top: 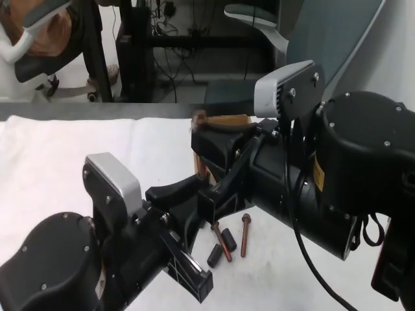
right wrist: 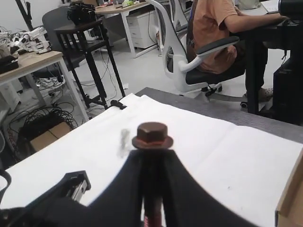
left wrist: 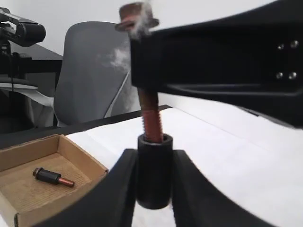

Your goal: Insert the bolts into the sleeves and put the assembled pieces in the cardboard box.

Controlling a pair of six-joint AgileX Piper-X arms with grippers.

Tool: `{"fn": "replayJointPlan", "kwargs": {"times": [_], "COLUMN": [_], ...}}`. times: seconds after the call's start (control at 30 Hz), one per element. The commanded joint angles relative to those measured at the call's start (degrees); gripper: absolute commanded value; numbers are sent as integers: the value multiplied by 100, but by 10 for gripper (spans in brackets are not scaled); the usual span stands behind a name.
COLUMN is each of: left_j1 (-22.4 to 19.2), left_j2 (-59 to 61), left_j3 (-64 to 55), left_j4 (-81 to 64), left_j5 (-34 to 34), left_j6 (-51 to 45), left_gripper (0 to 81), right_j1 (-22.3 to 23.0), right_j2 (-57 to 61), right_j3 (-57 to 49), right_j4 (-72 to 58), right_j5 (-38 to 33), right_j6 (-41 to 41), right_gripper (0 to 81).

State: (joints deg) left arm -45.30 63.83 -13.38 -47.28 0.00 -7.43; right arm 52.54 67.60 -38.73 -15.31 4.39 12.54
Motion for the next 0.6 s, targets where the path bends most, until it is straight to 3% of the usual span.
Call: {"fn": "replayJointPlan", "kwargs": {"times": [0.0, 0.03, 0.17, 0.23, 0.4, 0.57], "left_j1": [15, 19, 17, 71, 729, 1721], "left_j2": [-21, -21, -21, -21, -21, 39], "left_j3": [-52, -52, -52, -52, -85, -656], "left_j4": [-449, -450, -440, -440, -333, 984], "left_j5": [-164, -164, -164, -164, -90, 915], "left_j6": [21, 29, 89, 306, 204, 115], "left_gripper": [17, 17, 17, 17, 17, 17], "right_j1": [121, 119, 129, 129, 112, 7], "right_j2": [-36, -36, -47, -98, -590, -1041], "right_j3": [18, 18, 18, 18, -37, -209], "right_j4": [433, 499, 563, 563, 1377, 2749], "right_j5": [-390, -390, -390, -346, -134, 823], "right_j6": [32, 32, 170, 364, 501, 790], "right_gripper": [87, 144, 552, 700, 675, 659]}}
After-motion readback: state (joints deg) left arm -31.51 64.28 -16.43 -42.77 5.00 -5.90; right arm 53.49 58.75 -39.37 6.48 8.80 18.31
